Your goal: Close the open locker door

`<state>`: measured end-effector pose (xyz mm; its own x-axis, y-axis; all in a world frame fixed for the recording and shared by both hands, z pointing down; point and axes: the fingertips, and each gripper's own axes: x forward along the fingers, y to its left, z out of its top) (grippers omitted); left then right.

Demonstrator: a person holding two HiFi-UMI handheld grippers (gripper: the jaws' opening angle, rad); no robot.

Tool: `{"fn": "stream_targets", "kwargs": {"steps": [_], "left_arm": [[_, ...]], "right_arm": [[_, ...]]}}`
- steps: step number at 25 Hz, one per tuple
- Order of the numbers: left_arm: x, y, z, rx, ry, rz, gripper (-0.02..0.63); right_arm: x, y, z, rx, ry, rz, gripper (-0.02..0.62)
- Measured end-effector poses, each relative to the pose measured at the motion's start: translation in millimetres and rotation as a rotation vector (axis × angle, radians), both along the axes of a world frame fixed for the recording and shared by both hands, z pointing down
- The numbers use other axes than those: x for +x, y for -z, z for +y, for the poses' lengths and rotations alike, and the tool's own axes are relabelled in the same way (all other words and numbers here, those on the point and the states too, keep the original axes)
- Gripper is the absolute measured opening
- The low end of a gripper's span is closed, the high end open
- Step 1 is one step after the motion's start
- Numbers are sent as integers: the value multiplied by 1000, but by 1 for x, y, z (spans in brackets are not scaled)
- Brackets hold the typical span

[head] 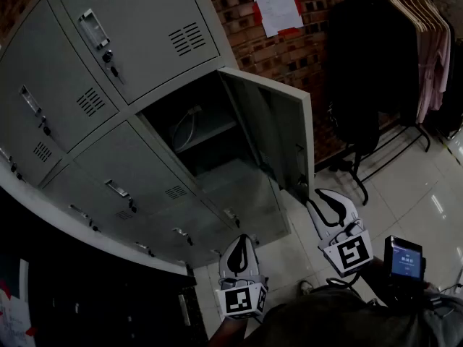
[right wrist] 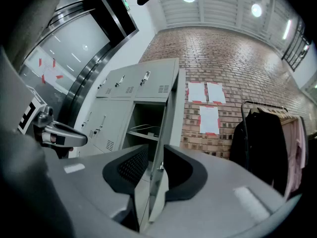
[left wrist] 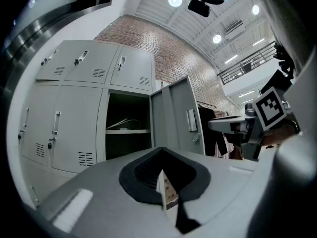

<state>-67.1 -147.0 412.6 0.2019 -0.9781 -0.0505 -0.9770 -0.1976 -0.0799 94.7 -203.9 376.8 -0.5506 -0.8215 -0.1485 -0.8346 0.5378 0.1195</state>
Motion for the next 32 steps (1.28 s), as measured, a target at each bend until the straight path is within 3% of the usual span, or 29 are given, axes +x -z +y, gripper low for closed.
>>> {"fn": "stream_targets", "kwargs": {"steps": [8,11,18,25,32], "left_arm": [[3,5,-36,7,-24,-11,0],[0,9,-42,14,-29,-9,0],[-9,11,-47,17,-12,-8,0],[-15,12,-47,14,21,-10,0],[-21,14,-41,27,73,-25,0]], "right_arm": [[0,12,-44,15,50,32,263],[-5,14,-55,9,72,40,281],[-20,23,-75,25,122,56,267],[-29,33,-75,55,171,43,152],[-53,35,-53,71,297,13,176]]}}
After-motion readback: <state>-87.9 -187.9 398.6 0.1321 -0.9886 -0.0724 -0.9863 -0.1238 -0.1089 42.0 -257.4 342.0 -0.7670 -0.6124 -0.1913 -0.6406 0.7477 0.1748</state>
